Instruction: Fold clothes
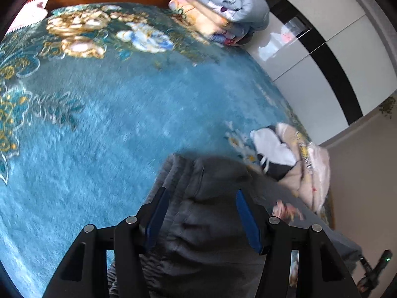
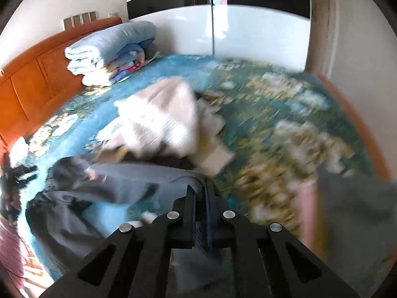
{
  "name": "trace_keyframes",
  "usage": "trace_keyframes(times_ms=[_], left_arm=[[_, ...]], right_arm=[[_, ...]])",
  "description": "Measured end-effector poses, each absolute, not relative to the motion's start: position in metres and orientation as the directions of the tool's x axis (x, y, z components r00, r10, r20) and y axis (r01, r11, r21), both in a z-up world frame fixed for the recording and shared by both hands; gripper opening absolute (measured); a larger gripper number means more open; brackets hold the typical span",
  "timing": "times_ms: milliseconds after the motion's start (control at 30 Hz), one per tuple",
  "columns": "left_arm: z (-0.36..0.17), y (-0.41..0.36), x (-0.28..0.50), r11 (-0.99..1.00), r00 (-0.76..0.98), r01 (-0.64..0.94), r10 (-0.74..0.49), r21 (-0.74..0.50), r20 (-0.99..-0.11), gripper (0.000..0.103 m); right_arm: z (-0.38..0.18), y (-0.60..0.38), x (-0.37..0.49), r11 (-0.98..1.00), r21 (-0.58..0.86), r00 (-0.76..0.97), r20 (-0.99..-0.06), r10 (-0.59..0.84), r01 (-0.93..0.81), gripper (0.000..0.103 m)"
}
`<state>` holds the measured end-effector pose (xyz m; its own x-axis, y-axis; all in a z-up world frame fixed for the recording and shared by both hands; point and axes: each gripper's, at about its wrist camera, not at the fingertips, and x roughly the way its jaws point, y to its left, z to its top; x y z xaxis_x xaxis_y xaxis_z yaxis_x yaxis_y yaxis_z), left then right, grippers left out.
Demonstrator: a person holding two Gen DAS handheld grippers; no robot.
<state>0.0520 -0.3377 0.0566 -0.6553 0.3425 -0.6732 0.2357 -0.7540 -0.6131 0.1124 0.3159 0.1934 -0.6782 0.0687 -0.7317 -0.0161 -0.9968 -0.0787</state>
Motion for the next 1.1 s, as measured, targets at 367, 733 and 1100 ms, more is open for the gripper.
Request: trace_keyframes(times_ms=[367,733,1100], left_arm=[[0.038,-0.270,-0.015,-0.602,-0.501,0.285,0.570,-0.746,-0.651,0.061],[-0.019,-0.249,-0.068,-0.509,-0.265,0.685,0.493,-0.521,-0.829,0.054],[0.034,-0.245,-0.018,-0.581,-0.436,0.540,0.426,-0.609,-0.793,0.007]], right_arm=[[0.117,0.340,0.085,-0.985,-0.153,-0.565,-0.807,0.170,-0.077,0.005],[0.121,0.334,0.137,-0.993,-0.118,-0.641,-0.762,0.090,0.001,0.005],[0.124,0.352,0.171,-0.999,-0.034,-0.694,-0.719,0.047,-0.032,0.005]])
